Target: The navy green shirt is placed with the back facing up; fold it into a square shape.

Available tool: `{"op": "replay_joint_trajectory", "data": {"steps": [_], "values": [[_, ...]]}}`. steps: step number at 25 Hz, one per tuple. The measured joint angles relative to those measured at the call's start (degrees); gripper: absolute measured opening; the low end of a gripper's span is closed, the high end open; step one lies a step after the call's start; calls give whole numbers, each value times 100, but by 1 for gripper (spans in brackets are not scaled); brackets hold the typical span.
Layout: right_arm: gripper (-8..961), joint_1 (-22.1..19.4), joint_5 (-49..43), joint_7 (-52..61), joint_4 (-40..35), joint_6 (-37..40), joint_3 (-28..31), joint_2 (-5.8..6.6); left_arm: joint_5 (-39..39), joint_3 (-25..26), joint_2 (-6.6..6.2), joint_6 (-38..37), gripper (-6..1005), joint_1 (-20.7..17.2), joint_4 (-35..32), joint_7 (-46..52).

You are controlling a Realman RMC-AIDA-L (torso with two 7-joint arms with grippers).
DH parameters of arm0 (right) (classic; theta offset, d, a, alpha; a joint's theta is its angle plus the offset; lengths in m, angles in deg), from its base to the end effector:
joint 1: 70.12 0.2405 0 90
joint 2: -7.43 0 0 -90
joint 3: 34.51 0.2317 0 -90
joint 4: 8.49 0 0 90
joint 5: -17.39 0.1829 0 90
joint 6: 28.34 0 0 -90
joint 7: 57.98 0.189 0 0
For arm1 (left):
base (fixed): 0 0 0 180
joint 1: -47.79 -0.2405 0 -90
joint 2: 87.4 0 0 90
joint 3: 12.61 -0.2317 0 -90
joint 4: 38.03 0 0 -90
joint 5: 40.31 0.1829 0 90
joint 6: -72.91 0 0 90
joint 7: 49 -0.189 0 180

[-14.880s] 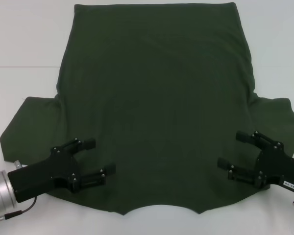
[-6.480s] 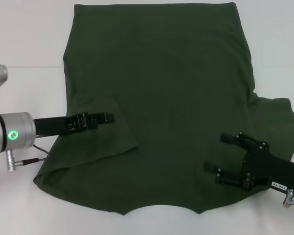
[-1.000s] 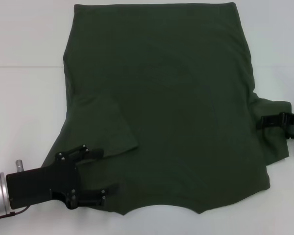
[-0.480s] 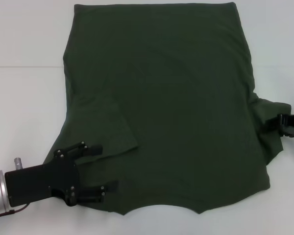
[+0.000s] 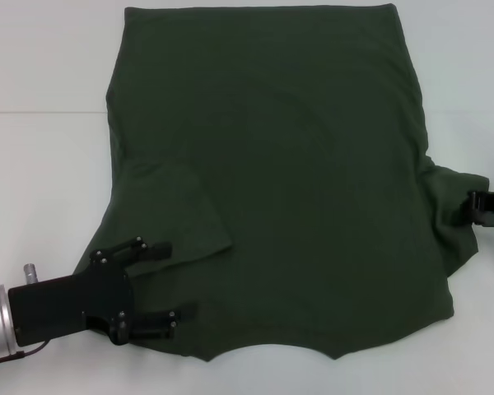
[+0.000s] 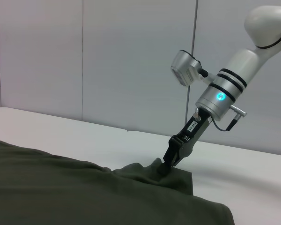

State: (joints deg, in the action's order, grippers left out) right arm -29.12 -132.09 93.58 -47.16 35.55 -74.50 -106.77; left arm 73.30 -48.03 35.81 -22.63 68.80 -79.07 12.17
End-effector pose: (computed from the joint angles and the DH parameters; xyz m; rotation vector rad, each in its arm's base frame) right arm 0.2953 0.3886 0.0088 -1.8803 1.7447 0.1123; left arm -0.2259 0.2691 -0.0301 -2.6639 -0.3563 -0.7685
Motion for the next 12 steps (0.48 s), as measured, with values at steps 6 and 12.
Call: {"op": "replay_joint_trajectory", "data": {"steps": [6, 12], "values": [[59, -28, 7, -19, 0, 1, 2, 23, 0, 13, 0, 1, 938, 0, 23, 7], [14, -116, 6, -49, -2, 39, 25, 115, 3, 17, 10, 1, 937, 0, 26, 105]]}}
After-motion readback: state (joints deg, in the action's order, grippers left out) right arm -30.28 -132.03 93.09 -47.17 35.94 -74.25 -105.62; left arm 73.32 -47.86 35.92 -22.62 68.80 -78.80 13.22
